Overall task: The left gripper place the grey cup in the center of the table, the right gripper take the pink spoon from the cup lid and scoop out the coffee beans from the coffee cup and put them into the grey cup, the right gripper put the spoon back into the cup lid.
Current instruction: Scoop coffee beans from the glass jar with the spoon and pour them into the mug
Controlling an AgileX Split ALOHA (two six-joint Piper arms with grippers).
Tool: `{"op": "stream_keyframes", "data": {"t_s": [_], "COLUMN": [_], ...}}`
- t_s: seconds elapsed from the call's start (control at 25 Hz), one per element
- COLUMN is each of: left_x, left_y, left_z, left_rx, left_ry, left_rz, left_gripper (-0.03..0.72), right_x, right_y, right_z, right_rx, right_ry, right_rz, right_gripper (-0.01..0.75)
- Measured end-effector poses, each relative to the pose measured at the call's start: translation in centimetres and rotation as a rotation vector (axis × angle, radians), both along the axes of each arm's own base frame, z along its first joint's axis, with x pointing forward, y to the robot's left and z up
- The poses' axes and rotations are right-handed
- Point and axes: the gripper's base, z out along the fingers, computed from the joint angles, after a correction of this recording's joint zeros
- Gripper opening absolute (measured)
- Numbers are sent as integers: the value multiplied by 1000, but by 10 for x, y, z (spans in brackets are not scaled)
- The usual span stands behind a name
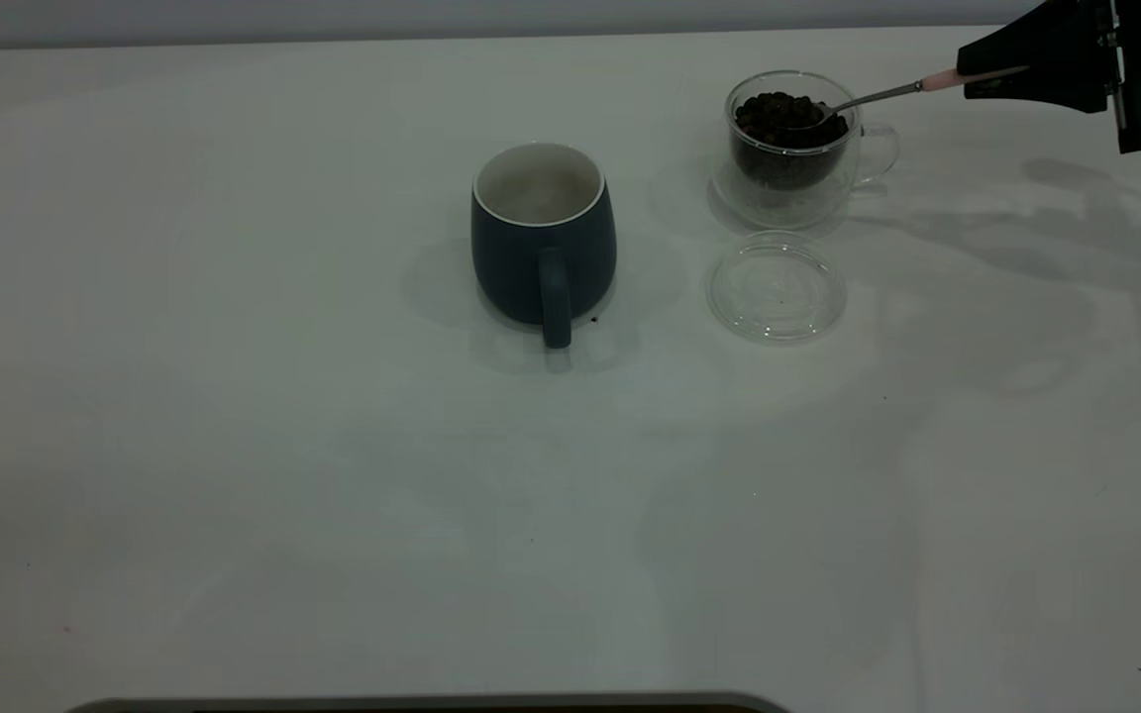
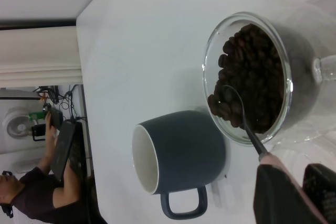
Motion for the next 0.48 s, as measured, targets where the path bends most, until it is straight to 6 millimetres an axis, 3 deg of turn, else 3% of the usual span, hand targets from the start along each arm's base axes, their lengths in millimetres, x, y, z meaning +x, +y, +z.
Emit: {"op": "stream_keyframes", "data": {"t_s": [0.48], "left_x": [0], "left_y": [0], "left_z": [0], "left_rx": [0], "left_ry": [0], "left_rz": [0], "left_gripper": [565], "right_x": [0], "right_y": [-5], "right_z": [3], "right_rx": [56], "right_ry": [4], "right_rz": [-23], "right_gripper": [104]}}
